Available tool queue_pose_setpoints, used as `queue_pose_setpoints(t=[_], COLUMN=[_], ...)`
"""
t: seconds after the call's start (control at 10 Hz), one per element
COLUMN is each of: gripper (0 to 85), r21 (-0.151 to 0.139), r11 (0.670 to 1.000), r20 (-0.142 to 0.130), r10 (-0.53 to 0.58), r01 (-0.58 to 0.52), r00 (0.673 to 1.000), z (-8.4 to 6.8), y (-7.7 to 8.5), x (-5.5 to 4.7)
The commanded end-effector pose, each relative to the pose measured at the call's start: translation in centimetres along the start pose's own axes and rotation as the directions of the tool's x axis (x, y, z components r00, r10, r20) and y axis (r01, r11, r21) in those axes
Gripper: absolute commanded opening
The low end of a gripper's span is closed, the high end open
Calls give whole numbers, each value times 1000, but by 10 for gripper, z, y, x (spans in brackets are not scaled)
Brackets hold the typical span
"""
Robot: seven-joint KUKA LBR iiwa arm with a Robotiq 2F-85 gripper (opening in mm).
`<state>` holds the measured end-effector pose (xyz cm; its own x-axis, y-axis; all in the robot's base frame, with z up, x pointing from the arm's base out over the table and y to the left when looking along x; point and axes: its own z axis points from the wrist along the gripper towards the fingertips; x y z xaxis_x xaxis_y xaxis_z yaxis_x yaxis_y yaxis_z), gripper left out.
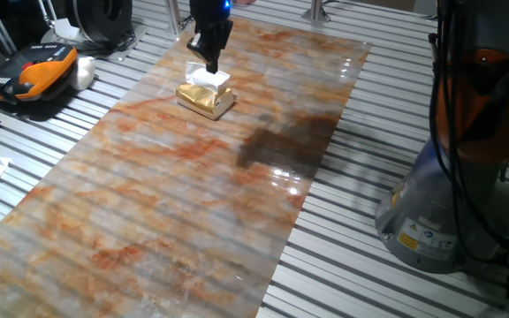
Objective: Pull out a napkin
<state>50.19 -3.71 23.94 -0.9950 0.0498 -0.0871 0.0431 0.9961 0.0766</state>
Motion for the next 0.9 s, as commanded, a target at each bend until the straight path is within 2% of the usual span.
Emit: queue_pose_setpoints(t=[0.0, 0.1, 0.5, 0.8], gripper=[0, 0, 0, 0], r21=[-5, -14, -16, -26], r11=[1000, 1000, 999, 998], r20=[1, 2, 21, 30], r10=[-8, -18, -43, -56], r01=[8, 18, 43, 56], r00=[1000, 1000, 999, 998], z=[0, 0, 7, 12], y=[-5, -11, -30, -42], x=[1, 3, 6, 12])
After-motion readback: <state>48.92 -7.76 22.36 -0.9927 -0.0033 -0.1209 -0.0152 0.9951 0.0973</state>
